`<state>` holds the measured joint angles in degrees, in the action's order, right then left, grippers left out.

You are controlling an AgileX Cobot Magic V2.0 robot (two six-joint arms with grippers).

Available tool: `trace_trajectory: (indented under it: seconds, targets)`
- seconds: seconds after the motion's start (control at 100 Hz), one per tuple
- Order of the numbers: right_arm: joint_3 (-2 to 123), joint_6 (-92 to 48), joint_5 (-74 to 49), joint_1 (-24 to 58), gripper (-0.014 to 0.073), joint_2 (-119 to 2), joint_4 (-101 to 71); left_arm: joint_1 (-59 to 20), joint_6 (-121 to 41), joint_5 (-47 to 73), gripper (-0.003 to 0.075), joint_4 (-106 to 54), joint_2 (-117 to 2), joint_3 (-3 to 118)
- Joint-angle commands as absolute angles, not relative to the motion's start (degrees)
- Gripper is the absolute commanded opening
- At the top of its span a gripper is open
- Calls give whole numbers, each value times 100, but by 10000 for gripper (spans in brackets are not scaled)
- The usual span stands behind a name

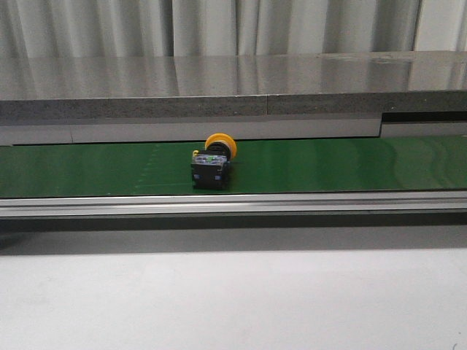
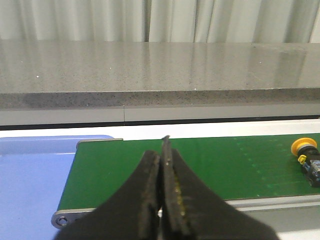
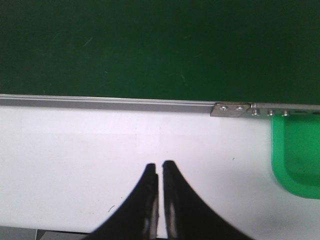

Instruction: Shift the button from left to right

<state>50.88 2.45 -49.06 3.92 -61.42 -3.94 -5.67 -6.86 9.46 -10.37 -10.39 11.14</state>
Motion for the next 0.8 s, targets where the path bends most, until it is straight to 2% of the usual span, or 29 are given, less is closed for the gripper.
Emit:
trace_trajectory:
  seconds: [0.0, 0.14, 0.23, 0.54, 0.79]
  targets:
    - [5294, 228, -4655, 401, 201, -6086, -439, -615, -703, 509, -20, -1108, -1090, 1286]
    - [5294, 228, -4549, 401, 479, -6086, -439, -615, -703, 509, -20, -1108, -1090, 1286]
    - [5294, 228, -4412, 401, 577, -6086, -446, -615, -703, 509, -20, -1108, -1090, 1286]
    - [5301, 116, -4016, 441, 582, -6237, -1182, -615, -703, 509, -20, -1108, -1090, 1286]
    - [5306, 91, -3472, 969, 582, -6814, -1182, -615, -703, 509, -20, -1108, -1090, 1286]
